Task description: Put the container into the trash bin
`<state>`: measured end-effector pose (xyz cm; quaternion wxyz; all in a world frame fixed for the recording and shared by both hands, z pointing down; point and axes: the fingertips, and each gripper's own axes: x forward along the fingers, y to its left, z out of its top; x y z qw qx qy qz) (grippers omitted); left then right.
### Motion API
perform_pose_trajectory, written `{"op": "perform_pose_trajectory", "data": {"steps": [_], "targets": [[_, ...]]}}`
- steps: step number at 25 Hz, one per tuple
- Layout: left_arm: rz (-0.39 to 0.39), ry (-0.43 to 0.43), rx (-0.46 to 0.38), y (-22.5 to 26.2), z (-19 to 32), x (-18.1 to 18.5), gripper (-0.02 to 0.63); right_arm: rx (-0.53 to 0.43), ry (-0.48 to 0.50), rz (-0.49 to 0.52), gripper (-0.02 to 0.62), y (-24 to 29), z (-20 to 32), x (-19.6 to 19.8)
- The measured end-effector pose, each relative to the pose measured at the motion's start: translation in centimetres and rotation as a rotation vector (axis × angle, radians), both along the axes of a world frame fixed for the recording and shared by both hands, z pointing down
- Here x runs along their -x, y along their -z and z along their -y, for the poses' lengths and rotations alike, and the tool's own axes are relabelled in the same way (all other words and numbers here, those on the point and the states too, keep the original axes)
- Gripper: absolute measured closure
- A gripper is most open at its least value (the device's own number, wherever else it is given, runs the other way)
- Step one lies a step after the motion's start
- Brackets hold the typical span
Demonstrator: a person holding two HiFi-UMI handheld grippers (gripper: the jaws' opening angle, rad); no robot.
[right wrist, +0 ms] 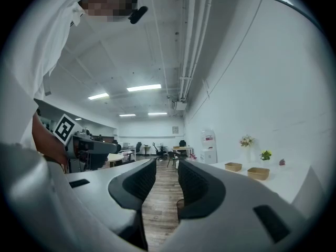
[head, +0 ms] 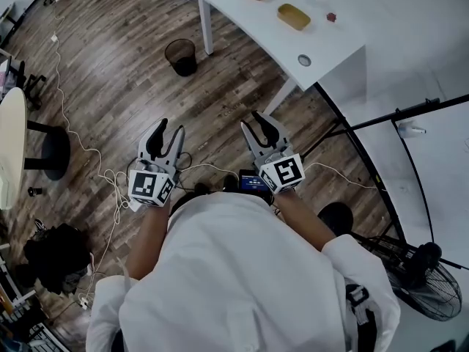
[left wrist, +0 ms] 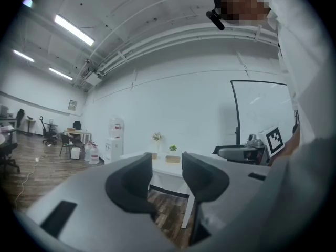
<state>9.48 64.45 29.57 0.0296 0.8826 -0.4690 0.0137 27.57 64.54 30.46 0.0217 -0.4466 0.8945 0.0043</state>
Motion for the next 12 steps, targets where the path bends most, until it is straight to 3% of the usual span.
{"op": "perform_pose_trajectory", "data": {"steps": [12], "targets": [[0.026,0.023,0.012,-0.4,0.7,-0.8,0.426,0.005,-0.006,0.007,0.453,-0.8,1.3,-1.6]]}}
